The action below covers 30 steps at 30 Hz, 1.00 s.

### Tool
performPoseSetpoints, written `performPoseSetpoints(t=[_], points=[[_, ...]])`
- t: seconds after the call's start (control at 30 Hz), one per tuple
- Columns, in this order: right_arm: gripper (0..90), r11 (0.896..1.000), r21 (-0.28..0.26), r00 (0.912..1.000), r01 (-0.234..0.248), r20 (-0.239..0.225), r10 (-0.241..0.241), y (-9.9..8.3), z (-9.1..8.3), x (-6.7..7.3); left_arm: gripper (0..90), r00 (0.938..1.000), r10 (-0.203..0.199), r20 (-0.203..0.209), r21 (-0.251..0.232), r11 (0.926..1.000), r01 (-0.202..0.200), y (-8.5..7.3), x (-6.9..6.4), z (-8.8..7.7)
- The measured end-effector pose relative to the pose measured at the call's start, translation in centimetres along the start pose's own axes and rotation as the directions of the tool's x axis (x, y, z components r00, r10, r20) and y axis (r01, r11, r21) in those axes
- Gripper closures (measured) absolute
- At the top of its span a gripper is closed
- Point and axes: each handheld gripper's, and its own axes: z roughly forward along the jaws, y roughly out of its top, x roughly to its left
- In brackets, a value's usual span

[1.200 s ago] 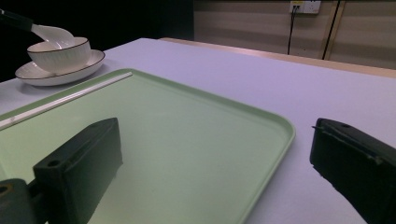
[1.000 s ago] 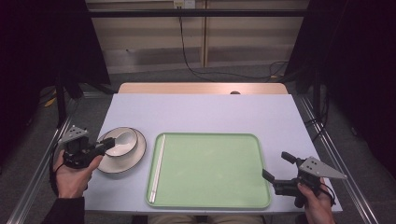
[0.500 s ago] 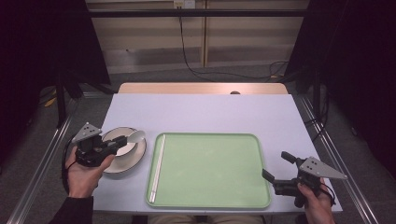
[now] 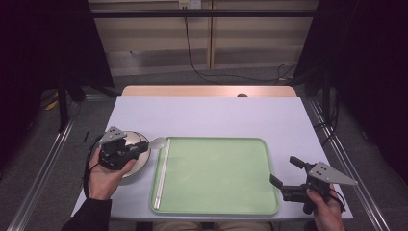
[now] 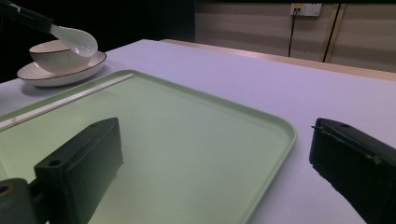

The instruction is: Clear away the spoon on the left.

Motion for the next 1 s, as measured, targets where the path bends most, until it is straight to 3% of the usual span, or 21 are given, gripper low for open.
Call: performPoseSetpoints(t=[0.27,0.67,1.0], points=[[2.3,1.0,0.001,1.0,-0.005,-0.008,0.005,0.1,0.2,0.1,84.3,0.9996,-0.008,0.028,0.001,1.0,0.008,0.4,-0.8,1.3],[2.5,1.0,-0.007,0.9999,-0.012,-0.003,0.012,0.1,0.0,0.2,84.4,0.9974,0.01,0.072,0.023,0.9997,-0.011,0.6,-2.5,3.4],[2.5,1.0,-0.002,0.9998,0.008,-0.018,-0.008,0.1,0.0,0.2,84.4,0.9968,0.011,0.08,0.057,0.9982,-0.015,0.6,-3.3,5.6]])
